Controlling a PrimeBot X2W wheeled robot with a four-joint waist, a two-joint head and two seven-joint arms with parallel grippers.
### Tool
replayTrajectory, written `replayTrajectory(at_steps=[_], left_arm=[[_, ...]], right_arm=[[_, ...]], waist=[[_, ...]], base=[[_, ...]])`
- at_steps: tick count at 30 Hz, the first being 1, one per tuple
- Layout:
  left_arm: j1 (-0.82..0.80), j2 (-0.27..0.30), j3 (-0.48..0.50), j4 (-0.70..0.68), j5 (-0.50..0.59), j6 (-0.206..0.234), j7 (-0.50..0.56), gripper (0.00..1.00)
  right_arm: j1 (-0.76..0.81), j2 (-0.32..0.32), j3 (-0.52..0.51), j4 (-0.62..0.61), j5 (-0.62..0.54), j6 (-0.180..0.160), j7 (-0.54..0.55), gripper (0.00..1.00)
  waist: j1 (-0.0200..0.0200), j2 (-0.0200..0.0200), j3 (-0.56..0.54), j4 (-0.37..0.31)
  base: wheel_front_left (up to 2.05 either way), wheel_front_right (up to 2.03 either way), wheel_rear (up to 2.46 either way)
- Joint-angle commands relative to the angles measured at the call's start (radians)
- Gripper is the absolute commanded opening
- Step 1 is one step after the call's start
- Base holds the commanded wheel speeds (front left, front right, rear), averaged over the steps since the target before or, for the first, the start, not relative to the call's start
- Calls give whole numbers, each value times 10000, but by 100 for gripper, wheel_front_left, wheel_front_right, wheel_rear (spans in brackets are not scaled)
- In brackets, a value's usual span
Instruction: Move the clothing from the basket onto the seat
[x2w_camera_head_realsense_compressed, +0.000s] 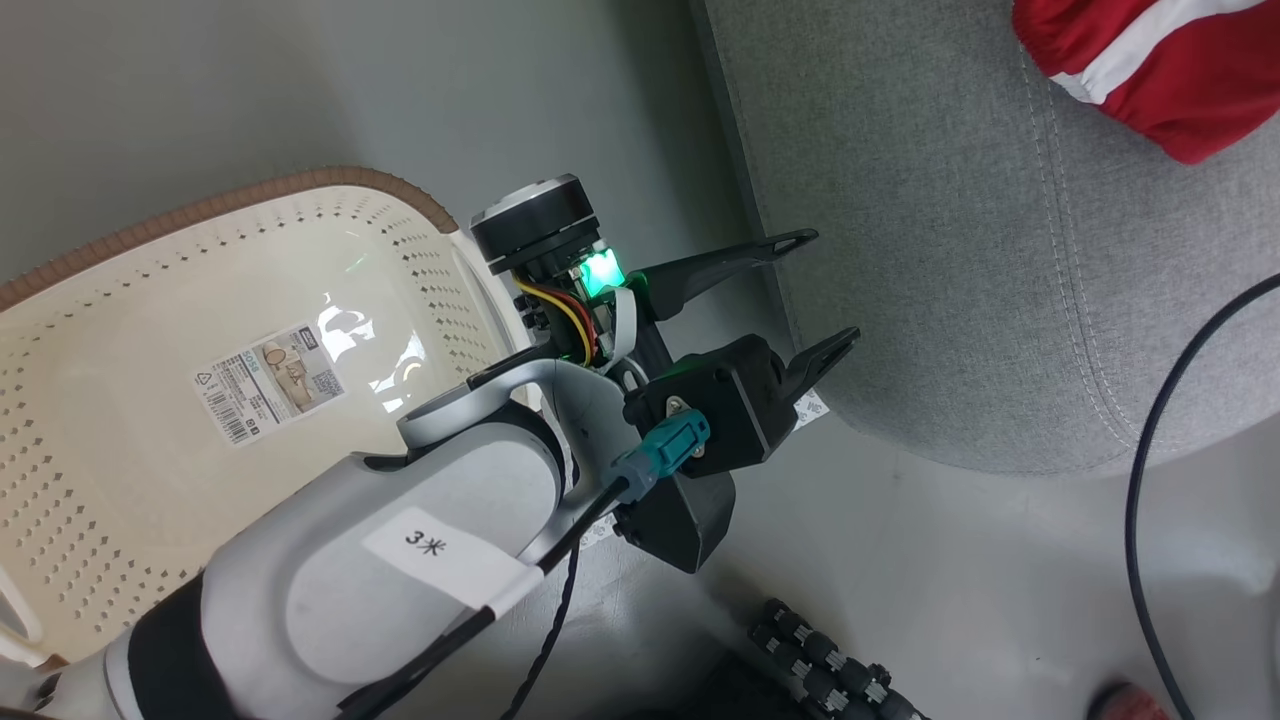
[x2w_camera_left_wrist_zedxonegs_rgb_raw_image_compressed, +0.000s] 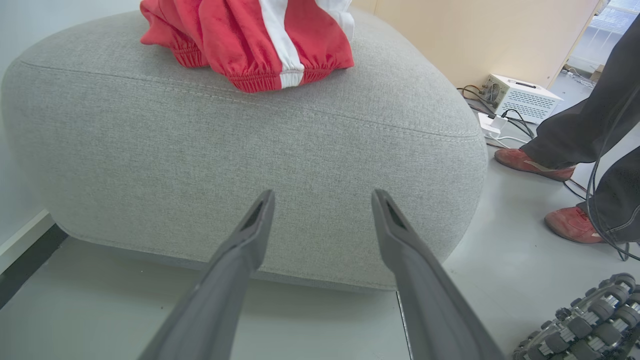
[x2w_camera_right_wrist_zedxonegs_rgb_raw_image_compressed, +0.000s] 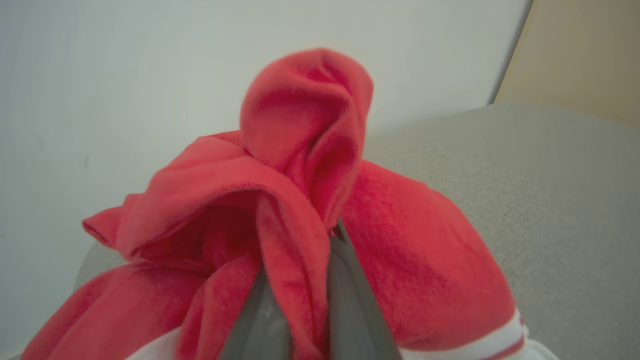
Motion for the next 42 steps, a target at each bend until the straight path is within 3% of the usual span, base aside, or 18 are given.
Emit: replayTrajectory(at_steps=[1,6,9,10,11,12,21,27,36,42], left_arm=[[-140,37,-23,-38,85,15,30,100],[22,181,-15,-58,21,114,64,100],[110,292,11,-105,-4,168,113,100],[139,329,14,-120,-20,185,121,100],[156,372,21,-124,-38,201,121,100],[168,399,37,-128,-46,230,109,100],[525,556,357,279,-192,725,-442,100],[1227,787,932,739,-668,1407,-1159,100],[2685,478,1987,1819,-1960,2228,-2893,100],[3813,443,2834,2317,-2820,2850,-3704,100]], right_arm=[[-61,77,9,178,43,-3,-8,0],[46,466,-330,662,6,-1,-9,0],[215,556,-364,742,-102,-1,-9,22],[284,593,-295,777,-143,-1,-8,38],[324,592,-218,794,-208,-1,-9,76],[330,561,-144,798,-243,-1,-9,100],[902,738,924,294,256,-1,-9,100],[2020,749,1713,-952,424,-1,-9,100],[3915,973,2821,-2502,-418,-1,-9,100],[4718,1025,3890,-2508,-744,-1,-9,100]], waist=[[-2,-2,5,-8],[-2,-2,-57,-66],[-2,-2,-117,-107],[-2,-2,-154,-117],[-2,-2,-195,-126],[-2,-2,-240,-131],[-2,-2,-1150,-324],[-2,-2,-2239,-237],[-2,-2,-4285,517],[-2,-2,-5528,1116]], base=[[0,0,0],[0,0,0],[0,0,0],[0,0,0],[0,0,0],[0,0,0],[0,0,0],[0,0,0],[0,0,0],[0,0,0]])
